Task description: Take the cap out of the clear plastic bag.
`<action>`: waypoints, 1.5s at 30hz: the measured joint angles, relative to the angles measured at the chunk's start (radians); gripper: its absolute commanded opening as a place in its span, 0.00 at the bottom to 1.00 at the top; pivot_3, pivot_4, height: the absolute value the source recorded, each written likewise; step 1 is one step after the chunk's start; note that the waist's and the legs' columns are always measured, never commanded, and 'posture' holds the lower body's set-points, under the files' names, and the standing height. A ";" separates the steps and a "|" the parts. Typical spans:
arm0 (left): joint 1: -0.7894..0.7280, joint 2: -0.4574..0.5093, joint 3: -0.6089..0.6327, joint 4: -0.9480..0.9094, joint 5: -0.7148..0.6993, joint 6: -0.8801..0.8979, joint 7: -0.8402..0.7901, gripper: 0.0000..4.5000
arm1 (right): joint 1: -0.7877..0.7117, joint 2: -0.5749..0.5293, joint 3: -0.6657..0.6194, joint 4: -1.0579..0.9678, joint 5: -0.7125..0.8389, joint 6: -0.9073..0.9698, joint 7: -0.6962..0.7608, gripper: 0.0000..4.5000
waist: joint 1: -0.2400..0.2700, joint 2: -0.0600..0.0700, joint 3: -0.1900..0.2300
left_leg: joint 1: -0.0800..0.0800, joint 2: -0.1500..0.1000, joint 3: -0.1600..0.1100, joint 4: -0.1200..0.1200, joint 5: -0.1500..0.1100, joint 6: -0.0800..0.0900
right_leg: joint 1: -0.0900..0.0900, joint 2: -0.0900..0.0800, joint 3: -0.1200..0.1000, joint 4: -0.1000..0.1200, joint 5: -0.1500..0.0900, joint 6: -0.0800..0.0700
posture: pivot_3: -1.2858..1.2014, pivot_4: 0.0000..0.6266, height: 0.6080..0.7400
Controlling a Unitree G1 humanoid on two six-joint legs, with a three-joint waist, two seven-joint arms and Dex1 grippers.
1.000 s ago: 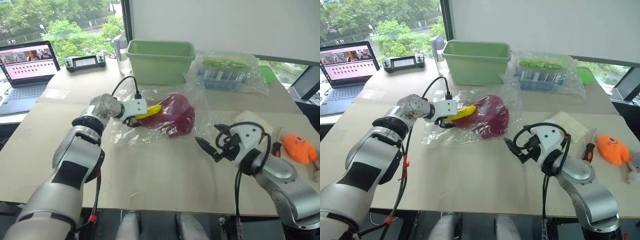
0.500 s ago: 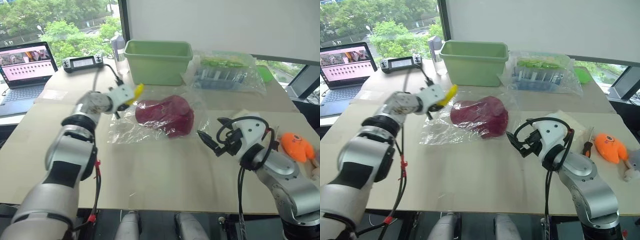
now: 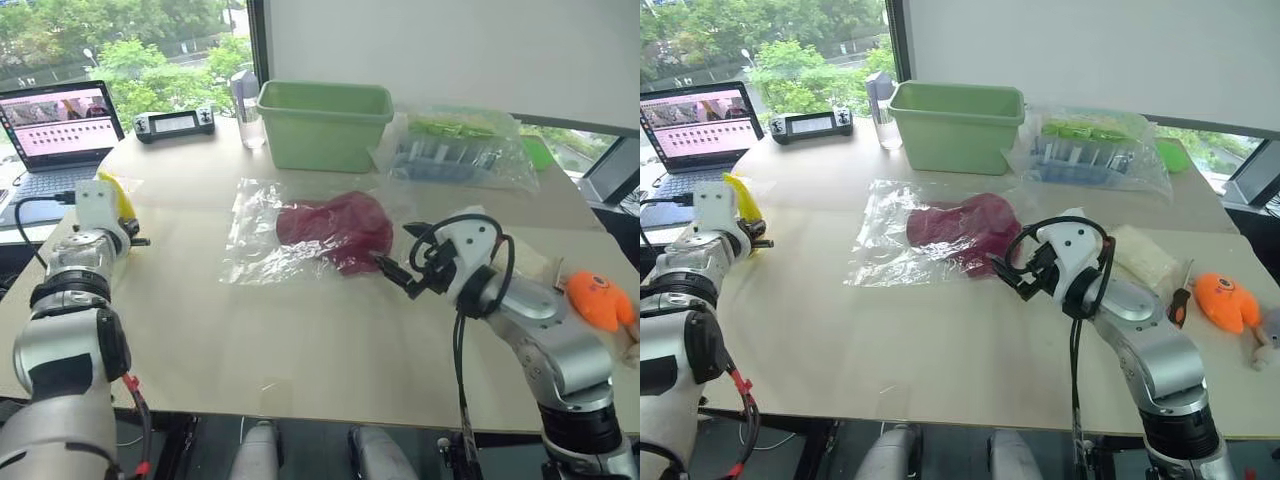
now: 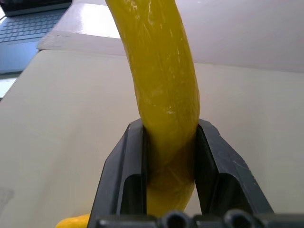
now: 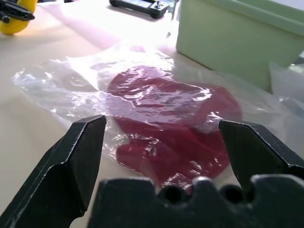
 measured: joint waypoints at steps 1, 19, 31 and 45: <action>0.005 0.003 0.019 -0.003 -0.016 0.005 0.010 0.40 | -0.001 0.000 0.004 0.000 -0.001 -0.002 0.002 1.00 | -0.001 0.000 0.000 | 0.001 0.000 0.000 0.000 0.000 0.000 | 0.000 0.000 0.000 0.000 0.000 0.000 | 0.52 0.24 0.98; -0.027 -0.041 0.072 -0.022 -0.076 -0.075 0.100 0.98 | 0.033 0.018 0.018 -0.004 -0.022 -0.004 0.009 1.00 | 0.008 -0.003 0.000 | 0.000 0.000 0.000 0.000 -0.001 -0.001 | 0.000 0.000 -0.001 0.000 0.001 -0.002 | 0.52 0.24 0.98; 0.004 -0.077 -0.199 -0.476 -0.047 -0.177 -0.547 0.98 | -0.005 0.003 0.015 -0.061 0.102 0.181 0.048 1.00 | -0.006 -0.003 0.000 | 0.001 0.002 0.001 -0.003 0.000 -0.001 | -0.001 0.001 0.001 0.001 0.002 -0.011 | 0.52 0.24 0.98; 0.475 0.175 -0.228 -1.208 -0.443 0.372 -1.131 0.98 | -0.066 0.530 -0.317 0.118 0.414 0.674 -0.362 1.00 | -0.036 -0.003 -0.001 | 0.003 0.006 0.000 -0.003 0.000 0.000 | -0.001 0.002 -0.003 0.004 -0.002 -0.013 | 0.52 0.24 0.98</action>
